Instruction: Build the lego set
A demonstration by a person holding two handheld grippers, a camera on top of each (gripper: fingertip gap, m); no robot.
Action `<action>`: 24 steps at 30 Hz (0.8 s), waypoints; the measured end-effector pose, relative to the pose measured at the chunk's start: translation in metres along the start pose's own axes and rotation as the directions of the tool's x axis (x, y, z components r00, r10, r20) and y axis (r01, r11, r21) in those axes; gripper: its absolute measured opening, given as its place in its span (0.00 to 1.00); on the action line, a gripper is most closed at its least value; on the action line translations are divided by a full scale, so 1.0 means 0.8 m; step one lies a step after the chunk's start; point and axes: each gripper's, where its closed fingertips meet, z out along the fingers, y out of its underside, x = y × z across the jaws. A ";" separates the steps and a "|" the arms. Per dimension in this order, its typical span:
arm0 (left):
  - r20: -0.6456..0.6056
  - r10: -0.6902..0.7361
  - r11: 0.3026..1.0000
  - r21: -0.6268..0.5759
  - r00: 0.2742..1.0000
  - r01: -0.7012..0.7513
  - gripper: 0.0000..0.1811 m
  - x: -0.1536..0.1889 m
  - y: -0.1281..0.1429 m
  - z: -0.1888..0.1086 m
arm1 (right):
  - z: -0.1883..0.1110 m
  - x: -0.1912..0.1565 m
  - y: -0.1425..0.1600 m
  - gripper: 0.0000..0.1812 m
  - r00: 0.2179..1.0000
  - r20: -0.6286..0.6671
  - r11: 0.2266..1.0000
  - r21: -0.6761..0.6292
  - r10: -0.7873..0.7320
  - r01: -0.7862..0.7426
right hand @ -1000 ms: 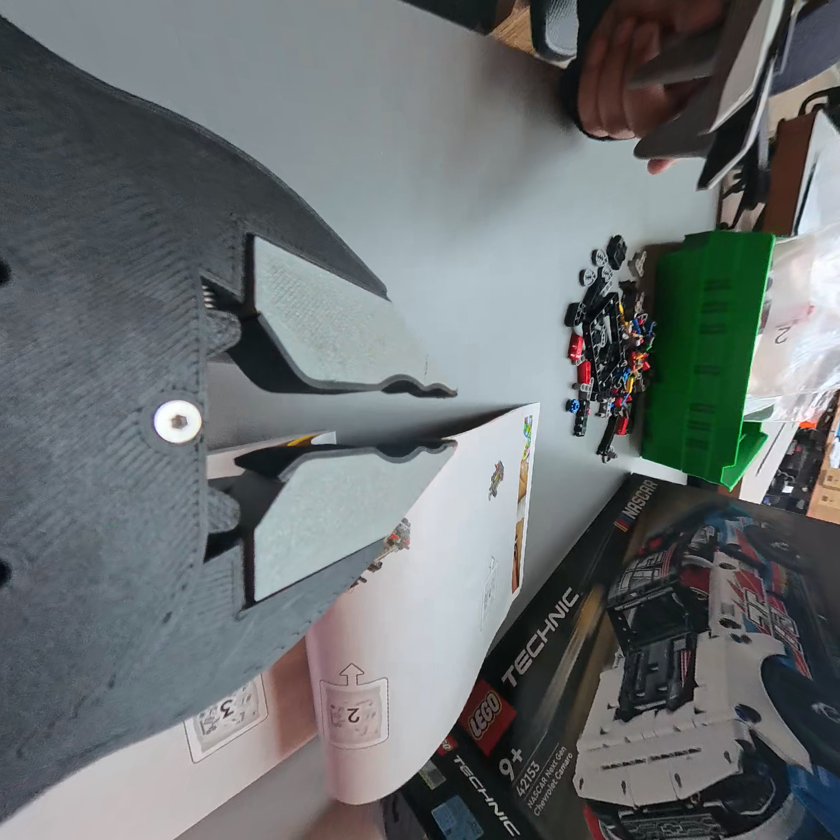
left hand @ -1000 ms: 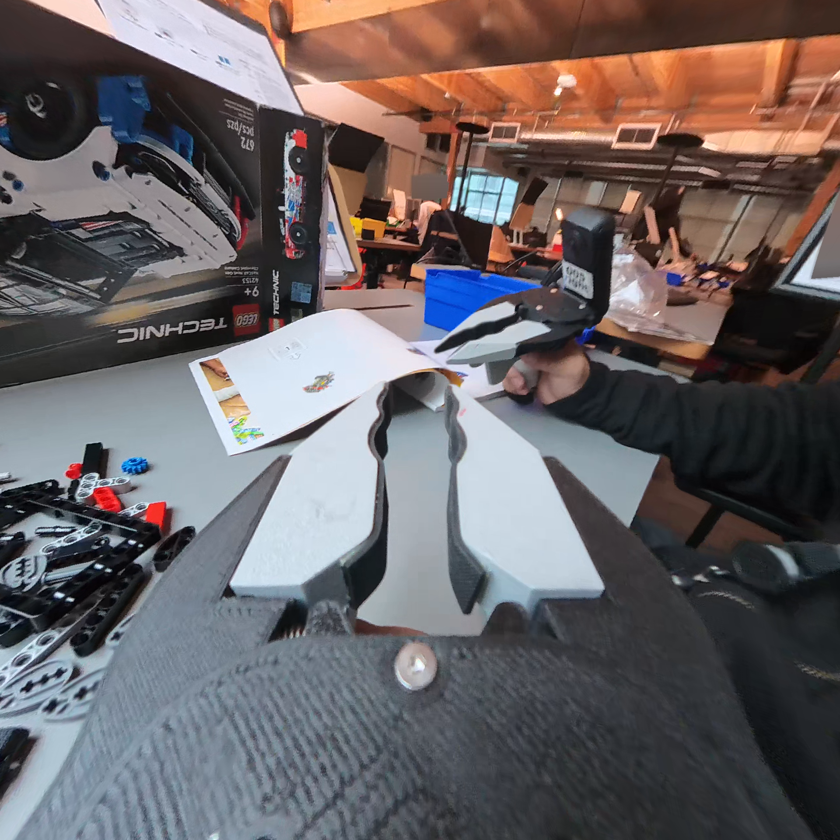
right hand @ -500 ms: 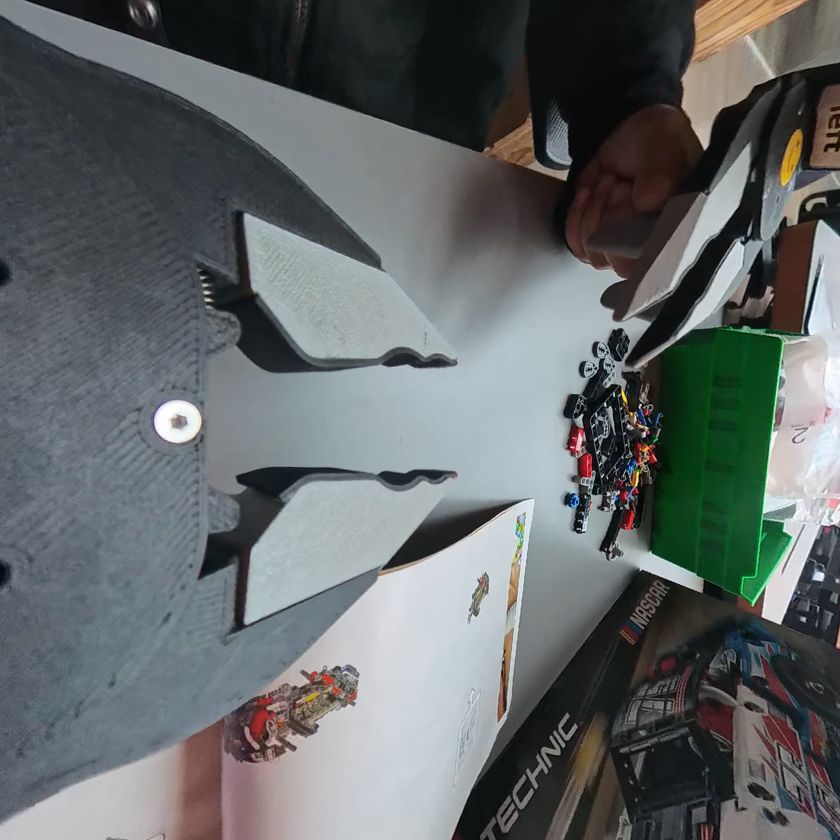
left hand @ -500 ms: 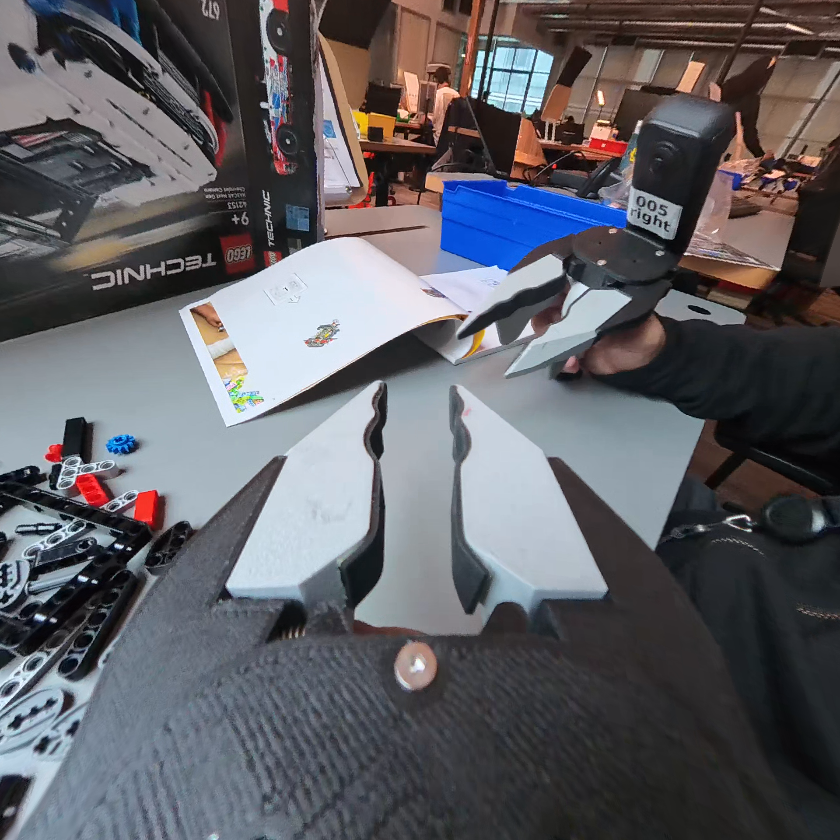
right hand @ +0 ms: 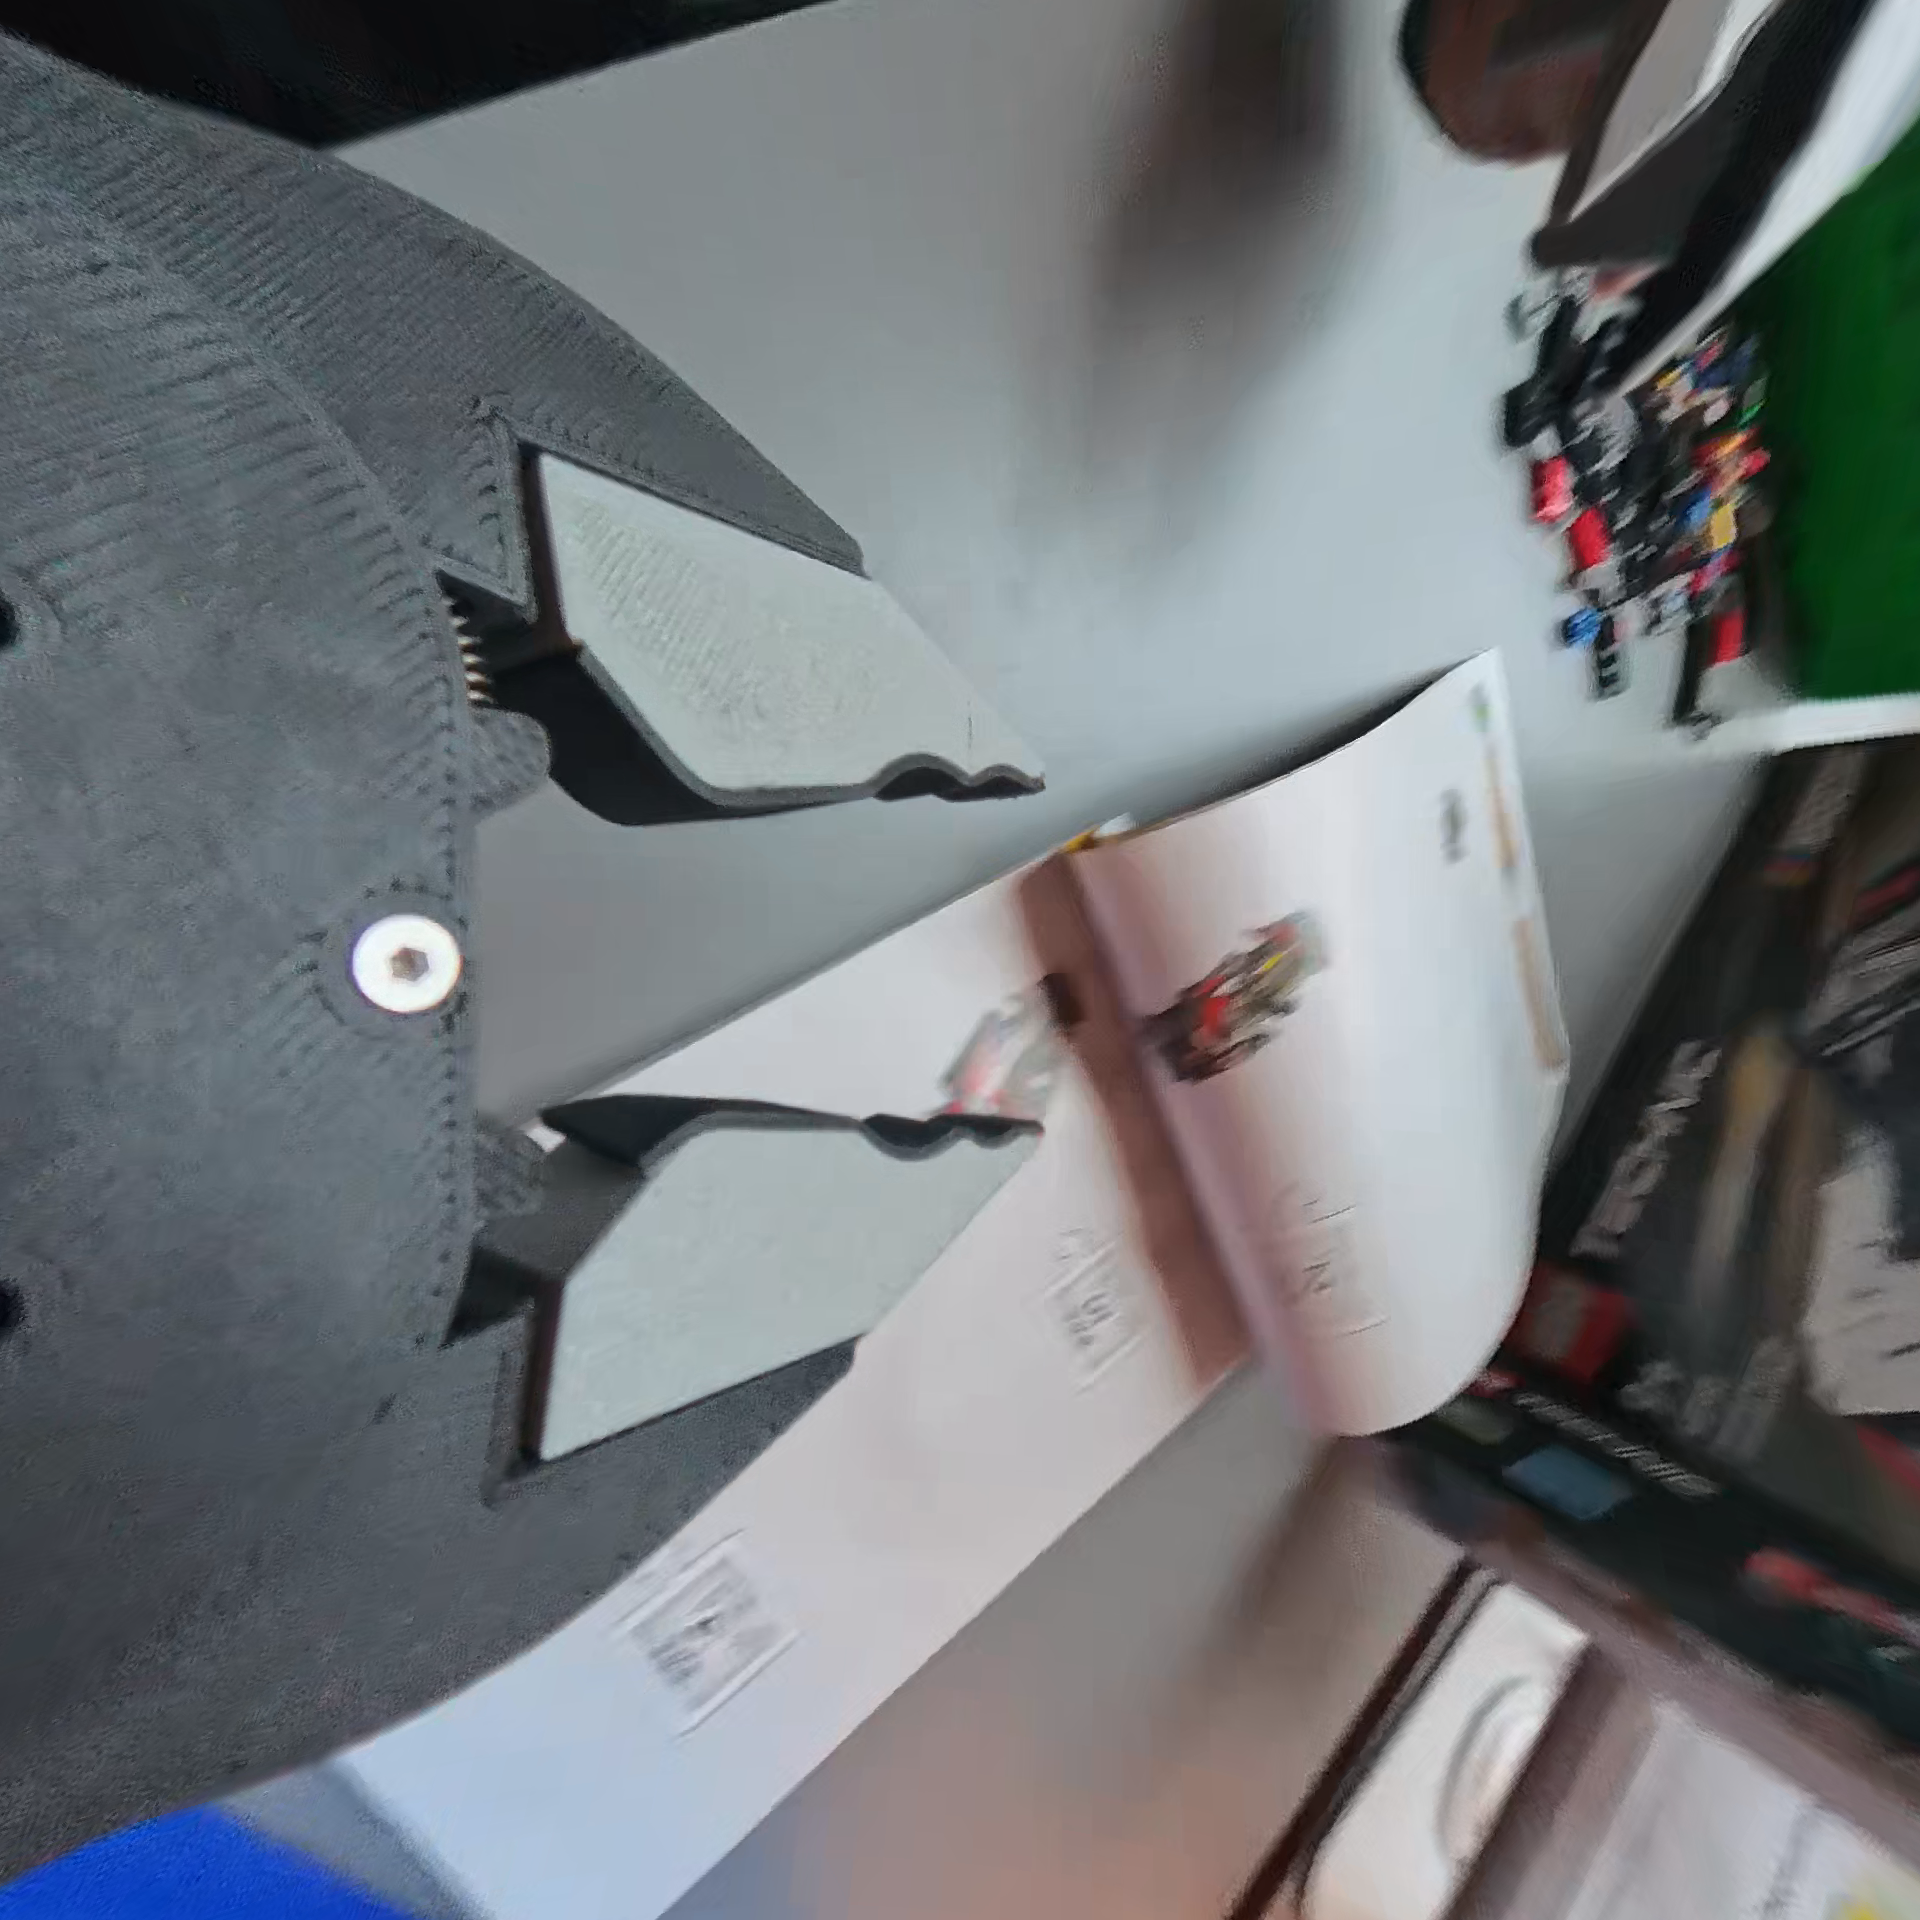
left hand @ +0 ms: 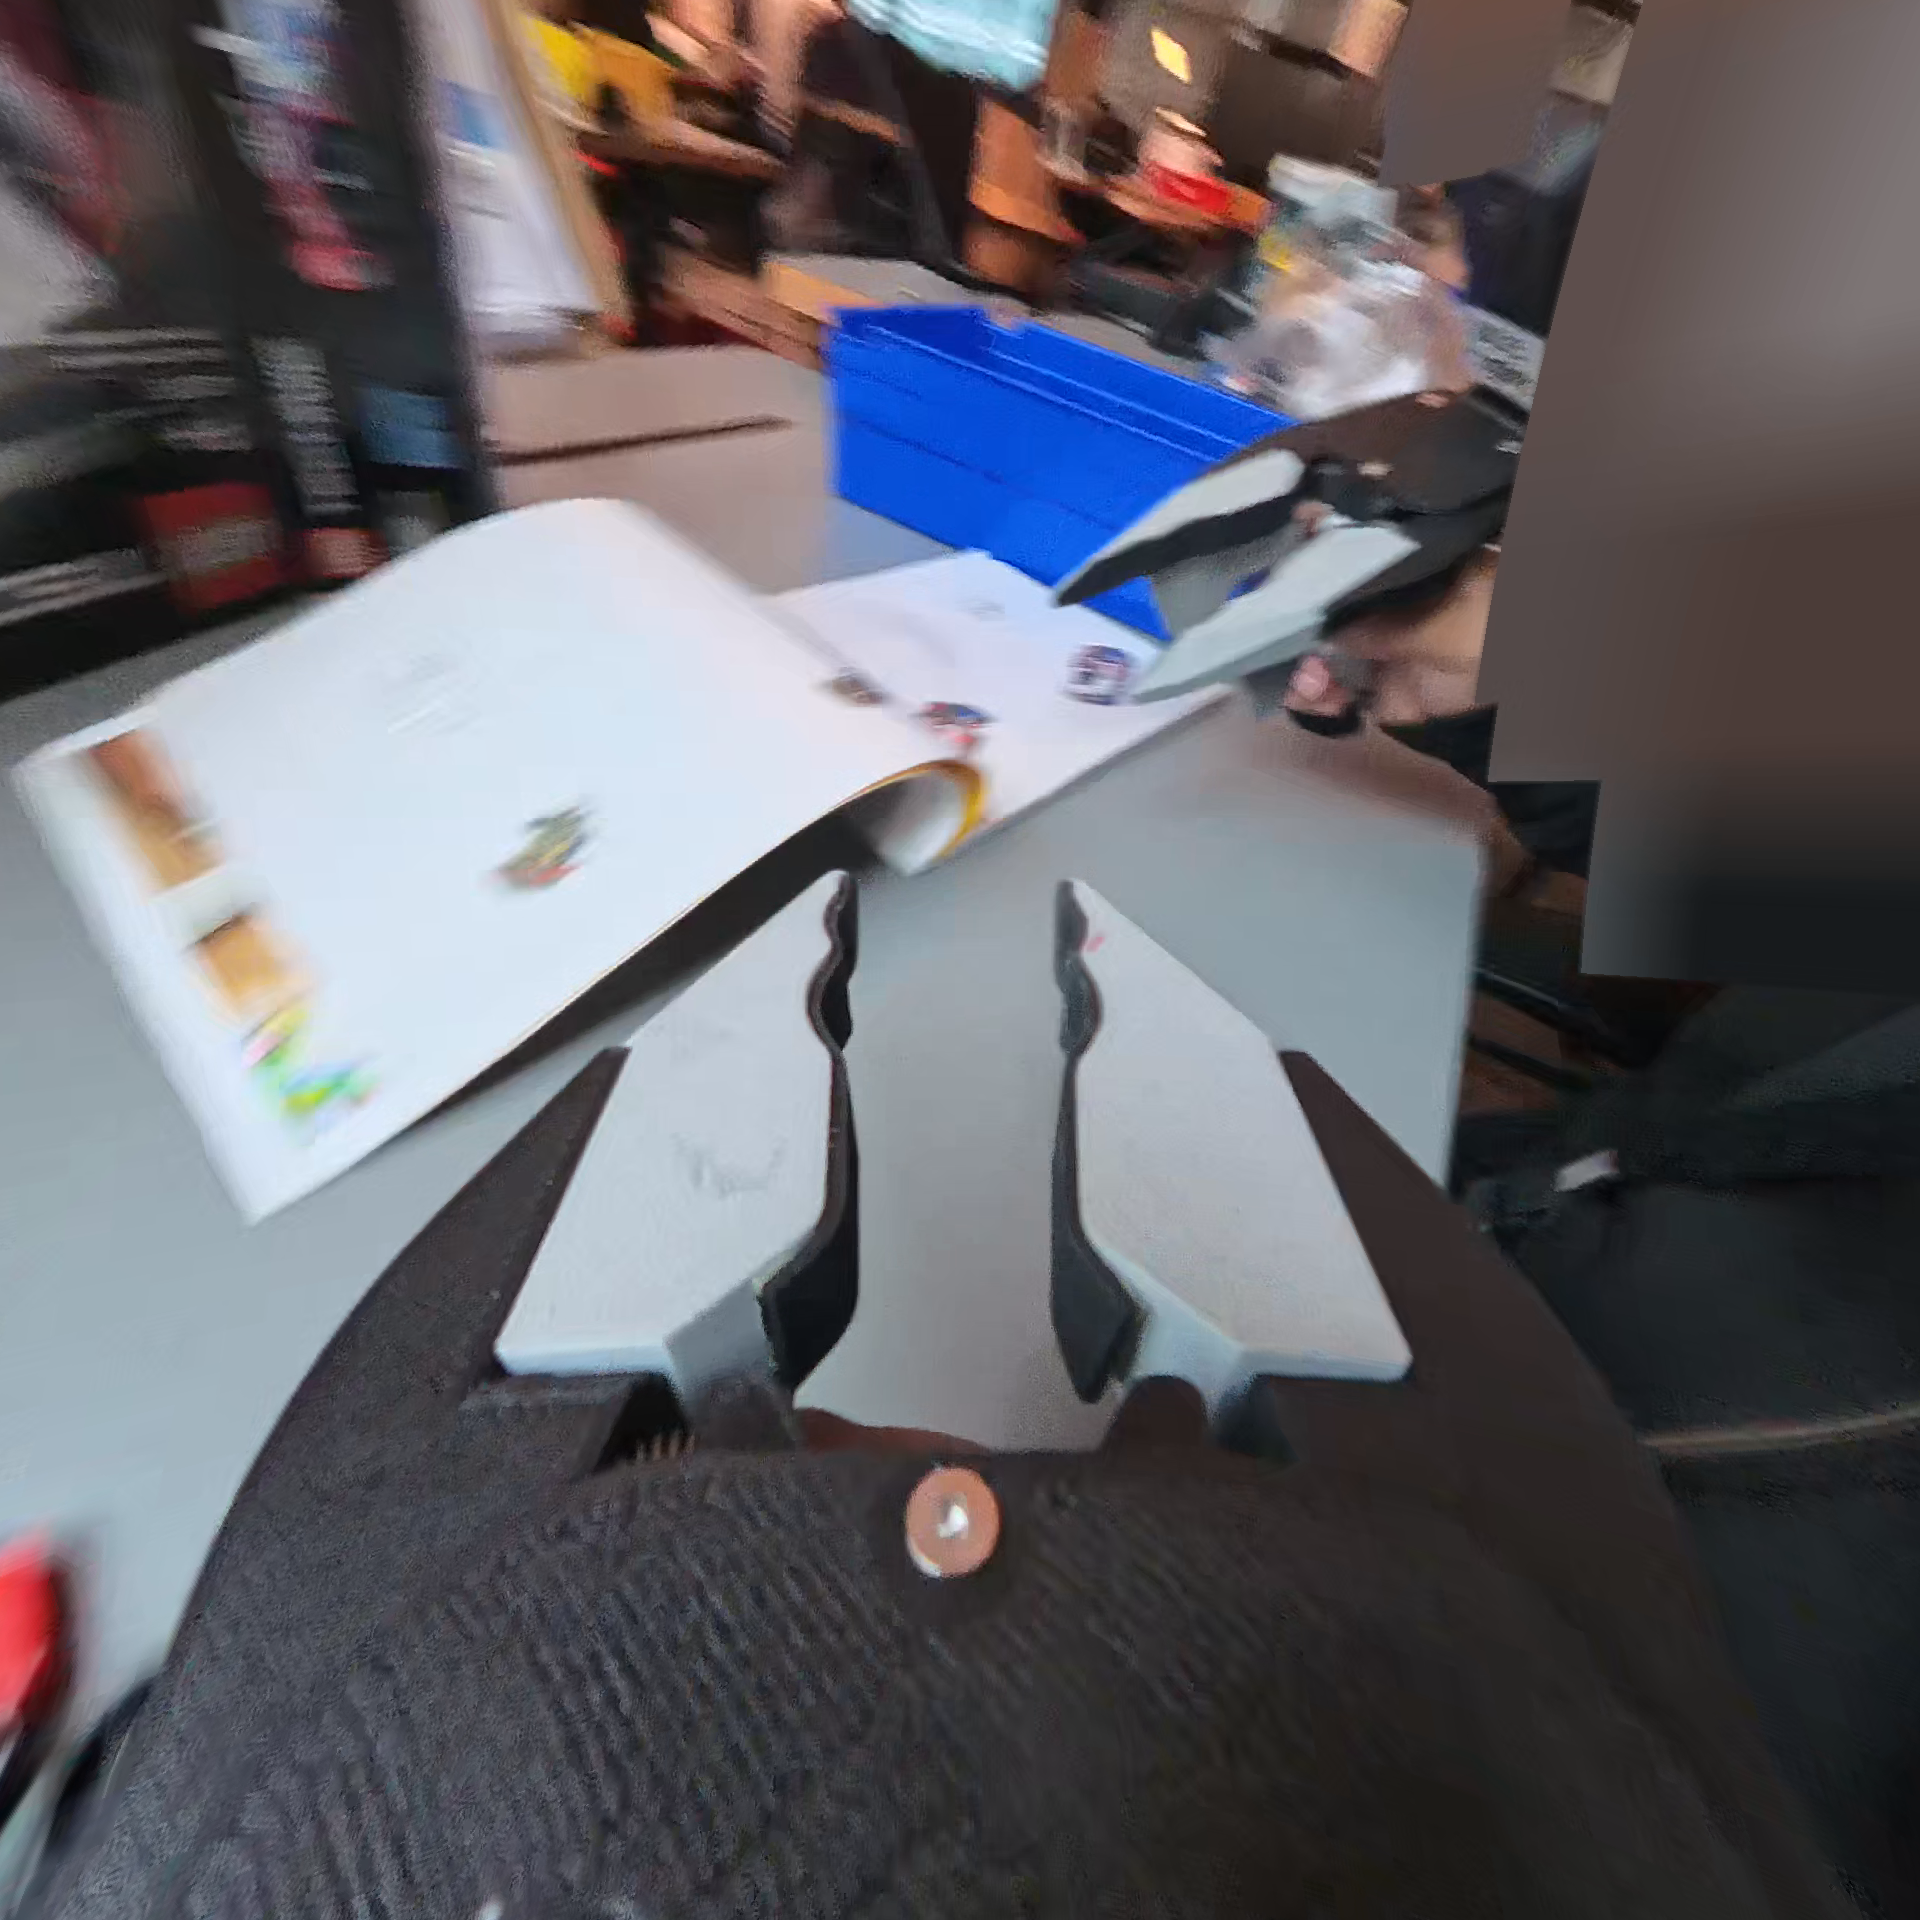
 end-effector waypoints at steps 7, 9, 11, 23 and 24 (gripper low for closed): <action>-0.270 0.293 0.887 -0.280 0.917 -0.366 0.31 0.064 -0.027 0.158 | -0.070 0.037 0.094 0.33 0.993 0.036 0.931 -0.353 0.113 -0.093; -0.274 0.335 0.846 -0.334 0.901 -0.416 0.27 0.057 -0.015 0.190 | -0.086 0.041 0.102 0.31 0.991 0.049 0.922 -0.375 0.126 -0.099; -0.264 0.311 0.806 -0.436 0.913 -0.401 0.25 0.040 0.007 0.204 | -0.099 0.051 0.115 0.29 0.994 0.046 0.901 -0.427 0.099 -0.070; -0.185 0.304 0.757 -0.549 0.934 -0.355 0.26 0.017 0.027 0.179 | -0.071 0.062 0.145 0.14 0.985 0.157 0.827 -0.561 0.065 0.035; -0.213 0.333 0.741 -0.543 0.919 -0.394 0.26 0.029 0.024 0.187 | -0.068 0.062 0.143 0.12 0.984 0.164 0.832 -0.553 0.062 0.040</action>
